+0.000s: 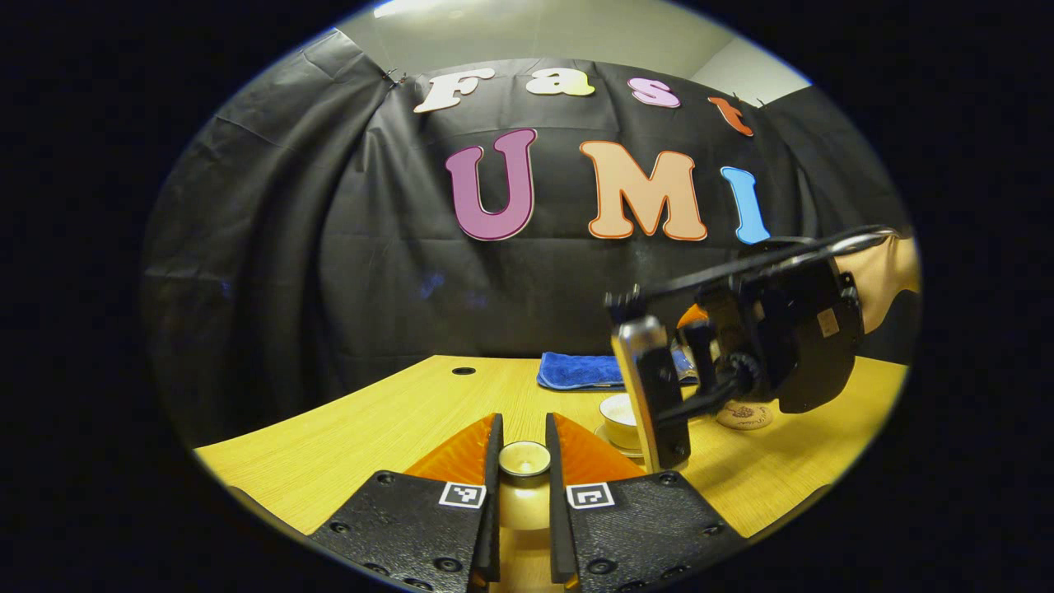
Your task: Open the teacup lid with one hand, grasp the water bottle and pour water into the teacup with the other hand; after pouring, place the water bottle on the coaster and then close the teacup lid.
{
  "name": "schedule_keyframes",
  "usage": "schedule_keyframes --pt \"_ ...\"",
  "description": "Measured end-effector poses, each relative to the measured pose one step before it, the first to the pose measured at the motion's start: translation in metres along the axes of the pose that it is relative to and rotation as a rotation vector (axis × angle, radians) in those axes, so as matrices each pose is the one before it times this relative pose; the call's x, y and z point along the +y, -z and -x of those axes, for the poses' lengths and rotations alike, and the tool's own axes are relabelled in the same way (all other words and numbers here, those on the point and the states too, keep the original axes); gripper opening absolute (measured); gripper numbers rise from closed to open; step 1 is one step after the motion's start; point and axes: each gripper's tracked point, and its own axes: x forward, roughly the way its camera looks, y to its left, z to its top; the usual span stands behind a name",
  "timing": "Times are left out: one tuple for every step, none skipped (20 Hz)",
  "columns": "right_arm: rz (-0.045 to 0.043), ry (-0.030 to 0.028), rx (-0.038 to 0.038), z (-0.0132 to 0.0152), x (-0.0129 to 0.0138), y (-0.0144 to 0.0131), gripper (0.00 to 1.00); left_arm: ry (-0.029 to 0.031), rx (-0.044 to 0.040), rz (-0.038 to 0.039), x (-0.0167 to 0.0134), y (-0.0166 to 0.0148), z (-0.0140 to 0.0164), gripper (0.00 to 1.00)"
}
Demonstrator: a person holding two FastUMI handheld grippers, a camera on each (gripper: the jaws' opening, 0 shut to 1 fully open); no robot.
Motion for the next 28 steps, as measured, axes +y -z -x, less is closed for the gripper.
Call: schedule_keyframes --pt "-0.07562 -0.02052 -0.00525 0.00238 -0.00041 0.00008 0.69 0.0 -0.00032 0.00017 0.00008 -0.00061 -0.00027 0.2" --pt "-0.07756 -0.01041 -0.0026 0.00347 -0.0039 0.00081 0.71 0.00013 0.00047 -0.00013 -0.00038 0.00089 0.00046 0.21" --pt "-0.10411 -0.02076 -0.00753 0.00395 0.00043 0.00149 0.67 -0.00007 -0.00036 0.00013 0.00051 -0.00039 -0.00022 0.21" --pt "-0.11487 -0.03126 -0.01009 -0.00068 0.00414 0.00211 0.69 -0.00003 0.00008 -0.00005 -0.00064 -0.0006 0.00018 0.21" --pt "-0.10298 -0.00712 -0.01398 -0.00098 -0.00034 0.00301 0.72 0.00005 0.00003 0.00005 -0.00023 -0.00044 0.00038 0.21" --pt "-0.08649 0.00402 -0.00982 -0.0028 -0.00385 0.00602 0.67 -0.00001 0.00111 0.00043 0.00003 0.0022 -0.00048 0.21" --pt "-0.09133 0.00113 -0.00559 -0.00184 -0.0045 0.00767 0.67 -0.00474 0.00044 0.00009 0.00093 -0.00009 0.00036 0.21" --pt "-0.11206 -0.00044 -0.01315 0.00218 -0.00551 0.00849 0.66 -0.00028 -0.00016 0.00026 0.00044 -0.00035 0.00021 0.21" --pt "-0.12323 0.01198 -0.01589 0.00238 -0.00869 0.00532 0.67 -0.00044 0.00007 0.00042 -0.00069 0.00019 0.00037 0.21" --pt "-0.13309 0.01959 -0.02241 0.00682 -0.01513 0.00399 0.67 -0.00005 0.00019 -0.00025 -0.00006 -0.00049 0.00024 0.2" --pt "-0.13208 0.01983 -0.01996 0.00178 -0.0107 0.00132 0.67 -0.00166 0.00034 -0.00005 0.00055 0.00047 -0.00007 0.21" --pt "-0.11709 0.02192 -0.0207 0.00214 -0.01241 0.00392 0.67 -0.0027 0.00081 0.00031 0.00131 0.00032 0.00007 0.2" --pt "-0.09148 0.0214 -0.01083 0.00073 -0.01094 0.00594 0.68 0.00058 -0.00048 0.00043 -0.00071 -0.00018 0.00005 0.21" --pt "-0.07218 0.0192 -0.01636 -0.00065 -0.00965 0.00809 0.7 -0.00024 0.00034 -0.00012 0.0002 -0.00067 0.00026 0.21" --pt "-0.04481 0.01586 -0.00774 0.00215 -0.00697 0.00483 0.69 0.00008 0.00024 -0.00032 -0.00028 -0.00013 0.00051 0.2" --pt "-0.05574 0.00563 -0.02311 0.00265 -0.00584 0.0036 0.67 0.00006 -0.00022 -0.00016 0.00027 0.00052 -0.00062 0.21" --pt "-0.05627 -0.00632 -0.0119 0.00036 -0.00067 0.00349 0.7 -0.00093 0.00039 -0.00016 0.00043 0.00029 -0.00003 0.21" --pt "-0.06003 -0.00401 -0.01803 0.00033 0.00194 0.00078 0.72 -0.00246 -0.00002 -0.00005 0.0004 -0.00141 0.00033 0.21" --pt "-0.03928 0.00197 -0.0142 0.00109 0.00196 0.00086 0.7 -0.00152 0.00082 0.00001 0.00002 0.00042 -0.00001 0.21" --pt "-0.01253 0.01415 -0.01557 0.00358 -0.00249 0.00238 0.69 -0.00006 -0.00027 0.00022 -0.00022 0.0004 0.00027 0.2" --pt "0.00407 0.01274 -0.00784 0.00069 -0.00305 0.00243 0.68 -0.00003 0.00049 0.00016 0.00044 0.00012 0.00022 0.2" --pt "0.00468 0.00876 -0.01227 0.00197 -0.00047 0.00096 0.69 0.00008 0.00009 0.00027 -0.00032 0.00034 -0.00032 0.21" --pt "-0.00458 0.00779 -0.01326 0.00074 -0.00001 -0.0007 0.71 0.00014 0.00041 -0.00009 0.0 -0.00034 0.00016 0.21" --pt "-0.00162 0.00526 -0.00103 0.00176 0.00032 0.00203 0.7 -0.00007 -0.00013 0.00002 0.00013 -0.00049 0.00007 0.21" --pt "0.00263 0.00808 -0.00179 0.0026 -0.00117 0.00172 0.7 0.00012 0.00004 -0.00024 -0.00014 0.00026 0.00034 0.21" --pt "-0.00156 -0.00404 -0.00509 0.00056 0.00217 0.00022 0.68 0.0001 0.00001 -0.00002 -0.00018 -0.00027 -0.00054 0.21" --pt "0.00305 0.00304 0.00378 0.0004 0.00146 0.00142 0.71 0.00001 0.00003 0.00005 0.00041 -0.00009 0.00055 0.21" --pt "-0.00008 -0.00306 -0.00319 -0.00009 0.00037 0.00067 0.68 -0.00008 0.00021 -0.00004 -0.00011 0.00032 -0.00037 0.21"
